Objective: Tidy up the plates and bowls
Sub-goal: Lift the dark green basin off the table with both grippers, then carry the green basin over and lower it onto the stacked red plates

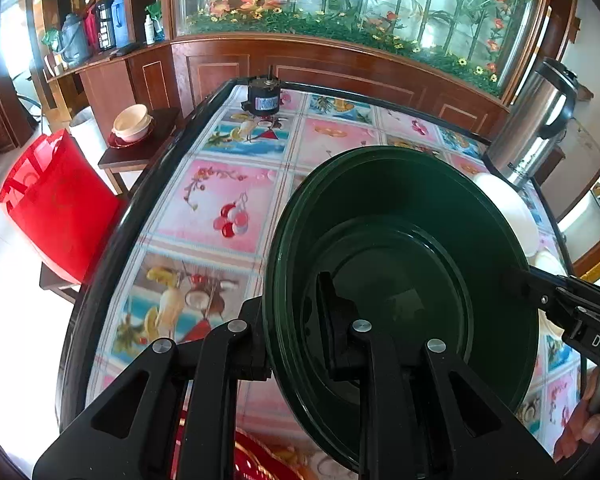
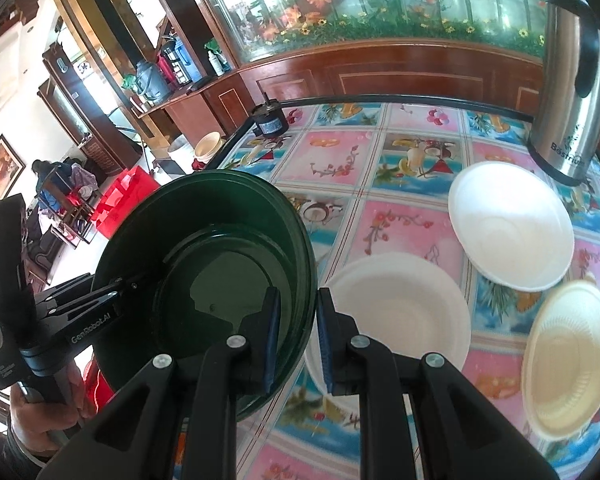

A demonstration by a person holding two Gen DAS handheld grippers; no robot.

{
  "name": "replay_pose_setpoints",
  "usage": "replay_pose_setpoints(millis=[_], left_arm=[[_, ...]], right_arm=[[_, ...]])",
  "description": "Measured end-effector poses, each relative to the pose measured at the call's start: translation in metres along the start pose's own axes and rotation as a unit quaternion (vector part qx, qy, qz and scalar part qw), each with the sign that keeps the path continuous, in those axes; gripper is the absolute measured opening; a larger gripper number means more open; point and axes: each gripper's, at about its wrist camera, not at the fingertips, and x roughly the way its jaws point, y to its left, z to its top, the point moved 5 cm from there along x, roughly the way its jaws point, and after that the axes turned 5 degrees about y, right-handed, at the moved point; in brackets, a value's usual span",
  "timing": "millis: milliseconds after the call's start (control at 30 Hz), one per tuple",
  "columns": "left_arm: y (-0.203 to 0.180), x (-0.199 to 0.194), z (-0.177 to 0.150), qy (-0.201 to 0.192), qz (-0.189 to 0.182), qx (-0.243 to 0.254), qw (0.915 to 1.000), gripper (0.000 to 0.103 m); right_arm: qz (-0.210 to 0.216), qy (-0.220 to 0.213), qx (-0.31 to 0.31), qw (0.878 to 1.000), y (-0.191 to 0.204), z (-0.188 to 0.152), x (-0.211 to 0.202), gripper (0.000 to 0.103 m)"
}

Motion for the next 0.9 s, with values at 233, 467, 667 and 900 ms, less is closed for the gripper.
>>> replay_pose_setpoints(millis=[233,467,667,900], left_arm=[[0.003,-0.016,-0.029,0.002,-0.012,-0.001,0.9999,0.017],[0.024,-0.039,-0.056,-0.001,-0.019,-0.014,0.9997,0.017],[0.049,-0.064,-0.082,-0.008,-0.013,-0.021,0.9997,0.017],[0.085,-0.080,-0.110,-0.009,0.002,-0.038,0.9992,0.017]], right_arm=[[0.009,-0.011,-0.001,1.000,0.010,-0.018,-0.020,0.017],[0.015,-0.020,-0.019,1.000,0.036,-0.040,-0.037,0.017],[0.030,-0.016,-0.040,0.999,0.066,-0.058,-0.037,0.019],[0.047,-0.002,-0.062,0.997,0.100,-0.078,-0.021,0.020]])
